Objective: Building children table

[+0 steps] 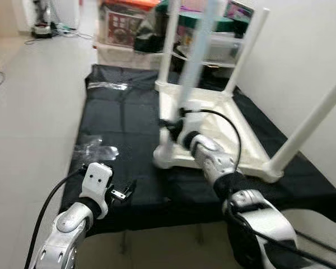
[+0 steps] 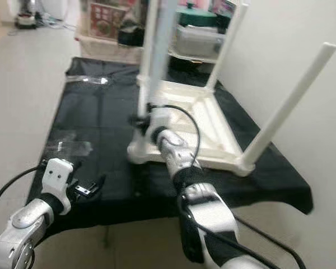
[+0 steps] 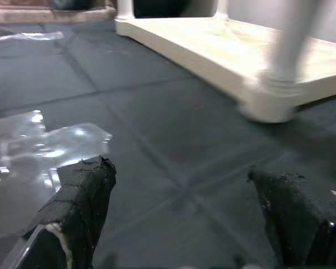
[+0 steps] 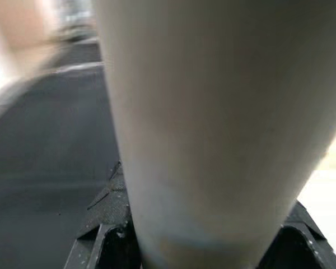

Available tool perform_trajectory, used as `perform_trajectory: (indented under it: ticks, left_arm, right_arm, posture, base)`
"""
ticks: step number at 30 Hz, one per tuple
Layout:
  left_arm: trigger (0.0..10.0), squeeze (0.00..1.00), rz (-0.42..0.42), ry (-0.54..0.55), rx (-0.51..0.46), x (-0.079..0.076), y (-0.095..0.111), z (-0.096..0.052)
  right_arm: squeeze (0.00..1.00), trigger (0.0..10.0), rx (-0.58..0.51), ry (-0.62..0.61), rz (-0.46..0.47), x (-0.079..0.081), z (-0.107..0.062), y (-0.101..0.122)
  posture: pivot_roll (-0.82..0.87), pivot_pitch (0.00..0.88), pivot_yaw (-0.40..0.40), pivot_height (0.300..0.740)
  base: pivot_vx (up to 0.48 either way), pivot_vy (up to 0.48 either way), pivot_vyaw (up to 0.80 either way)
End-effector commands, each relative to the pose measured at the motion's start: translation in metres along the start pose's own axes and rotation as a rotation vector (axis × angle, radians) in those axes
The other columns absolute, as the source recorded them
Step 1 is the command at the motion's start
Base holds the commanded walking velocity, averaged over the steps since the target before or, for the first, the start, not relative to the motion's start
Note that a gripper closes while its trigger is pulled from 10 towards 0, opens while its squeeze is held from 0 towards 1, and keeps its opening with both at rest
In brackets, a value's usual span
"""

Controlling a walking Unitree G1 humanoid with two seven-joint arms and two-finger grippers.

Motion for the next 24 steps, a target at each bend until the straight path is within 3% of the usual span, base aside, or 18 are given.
perform_trajectory:
  ticks: [1,2,3,4,6,11,12,13,14,15,17,19,20,22,24]
  left_arm:
    - [10.0,0.00,0.000,-0.025,0.004,-0.007,0.000,0.002]
    - [10.0,0.00,-0.002,-0.032,0.005,-0.008,0.000,0.003]
    - [10.0,0.00,-0.002,-0.032,0.005,-0.008,0.000,0.003]
    - [10.0,0.00,-0.001,-0.036,0.006,-0.009,0.000,0.004]
    - [10.0,0.00,0.000,-0.040,0.007,-0.008,0.000,0.005]
    - [10.0,0.00,0.000,-0.042,0.006,-0.007,0.000,0.006]
    - [10.0,0.00,0.001,-0.043,0.005,-0.007,0.000,0.006]
    - [10.0,0.00,0.001,-0.043,0.005,-0.007,0.000,0.006]
    - [10.0,0.00,0.002,-0.043,0.003,-0.007,0.001,0.007]
    - [10.0,0.00,0.002,-0.043,0.003,-0.007,0.001,0.007]
    - [10.0,0.00,0.005,-0.040,0.002,-0.005,0.001,0.006]
    - [10.0,0.00,0.005,-0.040,0.002,-0.005,0.001,0.006]
    - [10.0,0.00,0.007,-0.037,0.002,-0.004,0.002,0.007]
    - [10.0,0.00,0.009,-0.033,-0.002,-0.003,0.003,0.008]
    - [10.0,0.00,0.009,-0.034,-0.003,-0.003,0.002,0.009]
  right_arm:
    - [0.00,0.0,0.095,-0.121,-0.042,-0.022,-0.010,-0.026]
    - [0.00,0.0,0.116,-0.139,-0.073,-0.024,-0.021,-0.035]
    - [0.00,0.0,0.116,-0.139,-0.073,-0.024,-0.021,-0.035]
    - [0.00,1.9,0.118,-0.139,-0.108,-0.023,-0.031,-0.037]
    - [0.00,10.0,0.096,-0.141,-0.133,-0.023,-0.041,-0.032]
    - [0.00,10.0,-0.004,-0.137,-0.057,-0.021,-0.049,-0.010]
    - [1.00,10.0,-0.079,-0.086,-0.028,-0.016,-0.049,0.005]
    - [1.00,10.0,-0.079,-0.086,-0.028,-0.016,-0.049,0.005]
    - [0.00,10.0,-0.175,0.059,-0.006,-0.005,-0.046,0.032]
    - [0.00,10.0,-0.175,0.059,-0.006,-0.005,-0.046,0.032]
    - [0.00,10.0,-0.241,0.237,-0.006,0.003,-0.045,0.058]
    - [0.00,10.0,-0.241,0.237,-0.006,0.003,-0.045,0.058]
    - [0.00,10.0,-0.290,0.389,-0.051,0.011,-0.048,0.070]
    - [0.00,10.0,-0.307,0.674,-0.130,0.023,-0.061,0.074]
    - [0.00,10.0,-0.244,0.844,-0.150,0.031,-0.066,0.059]
  posture:
    - [0.15,0.000,-0.183,0.740]
    - [0.15,0.000,-0.183,0.740]
    - [0.15,0.000,-0.183,0.740]
    - [0.13,0.000,-0.173,0.740]
    - [0.13,0.000,-0.169,0.740]
    - [0.12,0.000,-0.162,0.740]
    - [0.12,0.000,-0.164,0.740]
    - [0.12,0.000,-0.164,0.740]
    - [0.12,0.000,-0.163,0.740]
    - [0.12,0.000,-0.163,0.740]
    - [0.12,0.000,-0.164,0.740]
    - [0.12,0.000,-0.164,0.740]
    - [0.13,0.000,-0.171,0.740]
    - [0.14,0.000,-0.175,0.740]
    - [0.14,0.000,-0.175,0.740]
  base:
    - [0.000,0.000,0.00]
    - [0.000,0.000,0.00]
    - [0.000,0.000,0.00]
    - [0.000,0.000,0.00]
    - [0.000,0.000,0.00]
    - [0.000,0.000,0.00]
    - [0.000,0.000,0.00]
    - [0.000,0.000,0.00]
    - [0.000,0.000,0.00]
    - [0.000,0.000,0.00]
    - [0.000,0.000,0.00]
    - [0.000,0.000,0.00]
    - [0.000,0.000,0.00]
    - [0.000,0.000,0.00]
    - [0.000,0.000,0.00]
Point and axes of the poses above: a point about 5 cm out from each wrist's last joint towards the gripper, its own z axis pointing out of the wrist towards the gripper, its own y axis along the axis of the wrist's last joint, x = y × z, the point moved 4 cm from there along z, pointing out of the wrist towards the gripper, and after that the axes turned 5 degrees about -z, right-handed, at the moved point
